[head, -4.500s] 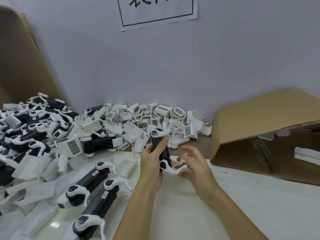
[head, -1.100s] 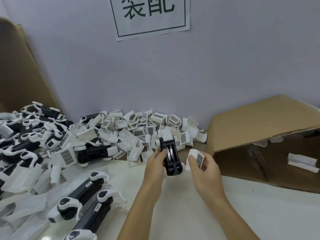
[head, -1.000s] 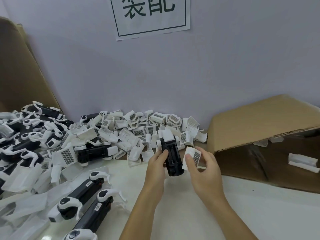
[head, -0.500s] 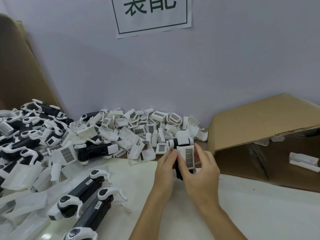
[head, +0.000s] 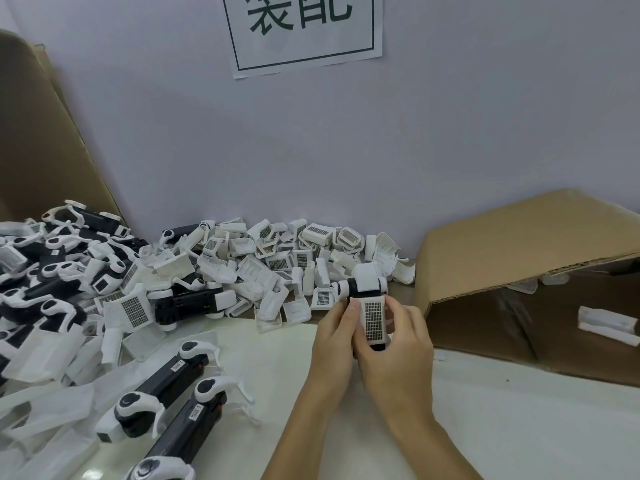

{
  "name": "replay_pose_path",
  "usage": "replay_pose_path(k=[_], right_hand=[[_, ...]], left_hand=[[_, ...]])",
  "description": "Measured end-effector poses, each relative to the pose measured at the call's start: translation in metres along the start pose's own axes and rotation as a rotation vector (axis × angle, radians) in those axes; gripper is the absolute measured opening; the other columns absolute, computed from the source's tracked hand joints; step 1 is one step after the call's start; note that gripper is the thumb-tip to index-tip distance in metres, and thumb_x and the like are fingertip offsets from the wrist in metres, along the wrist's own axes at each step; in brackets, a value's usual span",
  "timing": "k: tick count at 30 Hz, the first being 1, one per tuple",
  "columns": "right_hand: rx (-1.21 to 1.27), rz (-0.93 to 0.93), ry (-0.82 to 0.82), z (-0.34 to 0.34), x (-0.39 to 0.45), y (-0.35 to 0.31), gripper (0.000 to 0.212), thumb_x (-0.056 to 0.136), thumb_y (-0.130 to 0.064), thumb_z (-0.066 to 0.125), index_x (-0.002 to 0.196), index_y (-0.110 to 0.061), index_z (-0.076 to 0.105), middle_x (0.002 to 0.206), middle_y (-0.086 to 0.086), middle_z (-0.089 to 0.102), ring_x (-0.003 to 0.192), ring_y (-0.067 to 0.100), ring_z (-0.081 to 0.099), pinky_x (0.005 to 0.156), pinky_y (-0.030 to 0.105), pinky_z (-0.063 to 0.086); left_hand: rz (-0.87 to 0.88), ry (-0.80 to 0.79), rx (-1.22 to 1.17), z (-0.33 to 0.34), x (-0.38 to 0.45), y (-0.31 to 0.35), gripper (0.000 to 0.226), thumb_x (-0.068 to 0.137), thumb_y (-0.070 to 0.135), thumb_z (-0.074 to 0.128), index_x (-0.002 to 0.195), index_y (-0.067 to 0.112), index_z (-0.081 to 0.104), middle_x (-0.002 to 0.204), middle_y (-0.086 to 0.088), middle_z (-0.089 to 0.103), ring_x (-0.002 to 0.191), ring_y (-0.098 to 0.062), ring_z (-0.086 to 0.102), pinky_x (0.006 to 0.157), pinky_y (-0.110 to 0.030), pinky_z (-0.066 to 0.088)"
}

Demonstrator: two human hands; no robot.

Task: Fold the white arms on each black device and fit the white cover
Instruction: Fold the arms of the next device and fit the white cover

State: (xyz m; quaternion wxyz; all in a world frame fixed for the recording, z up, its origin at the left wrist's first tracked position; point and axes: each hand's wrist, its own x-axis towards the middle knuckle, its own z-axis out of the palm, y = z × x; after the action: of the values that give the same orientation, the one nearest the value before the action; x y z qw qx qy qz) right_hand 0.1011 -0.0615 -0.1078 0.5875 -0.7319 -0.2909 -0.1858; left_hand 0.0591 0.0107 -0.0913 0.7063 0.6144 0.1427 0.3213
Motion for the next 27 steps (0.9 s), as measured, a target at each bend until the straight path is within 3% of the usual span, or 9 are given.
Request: replay_pose_path(k=[5,9,12,16,18,21,24,27], right_hand=[[-0.002,-0.018,0.011,-0.001,0.002,0.003,0.049,0.086,-0.034,0.073,0.126,-0.008,0.061,0.106,-0.004,0.055,0.090,0.015,0.061,0.072,0.010,0.043],[-0.089,-0.085,-0.028,-0.001,0.000,0.005,0.046,0.085,-0.032,0.075,0.123,-0.008,0.063,0.104,-0.002,0.057,0.090,0.018,0.061,0.073,0.033,0.055],[-0.038,-0.109,-0.090,0.000,-0.001,0.002,0.045,0.088,-0.042,0.061,0.123,-0.014,0.064,0.103,-0.008,0.057,0.093,0.010,0.060,0.078,0.026,0.051],[0.230,0.125,-0.114,-0.003,0.003,0.006,0.025,0.092,-0.045,0.056,0.107,-0.028,0.065,0.101,-0.012,0.062,0.096,0.006,0.062,0.078,0.023,0.051],[0.446,0.274,-0.231,-0.006,0.007,0.006,0.028,0.093,-0.048,0.060,0.105,-0.024,0.069,0.099,-0.003,0.071,0.096,0.013,0.068,0.077,0.027,0.056],[0.686,0.409,-0.339,-0.009,0.011,0.001,0.037,0.086,-0.046,0.058,0.103,-0.017,0.074,0.095,0.006,0.077,0.092,0.020,0.074,0.072,0.026,0.058],[0.775,0.478,-0.329,-0.011,0.013,-0.002,0.036,0.084,-0.044,0.062,0.102,-0.016,0.077,0.096,0.009,0.077,0.092,0.022,0.074,0.068,0.023,0.057],[0.841,0.569,-0.316,-0.011,0.016,-0.003,0.037,0.078,-0.044,0.067,0.096,-0.014,0.079,0.093,0.013,0.077,0.089,0.025,0.075,0.064,0.027,0.058]], left_hand=[[0.013,-0.043,0.022,0.001,-0.001,-0.002,0.022,0.102,0.020,0.052,0.114,0.017,0.070,0.103,-0.003,0.077,0.096,-0.016,0.073,0.072,-0.019,0.056],[0.004,-0.007,0.021,-0.004,0.001,-0.003,0.020,0.101,0.021,0.054,0.106,0.016,0.073,0.096,-0.003,0.077,0.088,-0.013,0.074,0.068,-0.018,0.055],[-0.039,0.065,-0.012,-0.008,0.004,-0.002,0.026,0.101,0.024,0.052,0.102,0.011,0.074,0.092,-0.008,0.077,0.082,-0.016,0.073,0.066,-0.022,0.055],[-0.072,0.105,-0.067,-0.008,0.002,0.001,0.036,0.094,0.037,0.057,0.103,0.007,0.074,0.103,-0.020,0.073,0.092,-0.033,0.070,0.081,-0.044,0.057],[-0.056,0.093,-0.042,-0.008,0.001,0.000,0.026,0.092,0.035,0.058,0.091,0.020,0.080,0.095,-0.007,0.076,0.088,-0.021,0.073,0.075,-0.032,0.058],[-0.030,0.025,0.033,-0.002,-0.001,-0.002,0.031,0.098,0.026,0.054,0.082,0.031,0.080,0.086,0.002,0.077,0.082,-0.008,0.073,0.068,-0.018,0.054],[0.003,0.042,0.032,0.003,-0.001,0.000,0.030,0.088,0.045,0.056,0.077,0.031,0.079,0.082,0.000,0.077,0.078,-0.009,0.072,0.067,-0.022,0.056],[0.029,0.070,0.053,0.005,-0.002,0.000,0.044,0.085,0.052,0.054,0.080,0.014,0.077,0.084,-0.012,0.075,0.076,-0.018,0.071,0.068,-0.032,0.055]])
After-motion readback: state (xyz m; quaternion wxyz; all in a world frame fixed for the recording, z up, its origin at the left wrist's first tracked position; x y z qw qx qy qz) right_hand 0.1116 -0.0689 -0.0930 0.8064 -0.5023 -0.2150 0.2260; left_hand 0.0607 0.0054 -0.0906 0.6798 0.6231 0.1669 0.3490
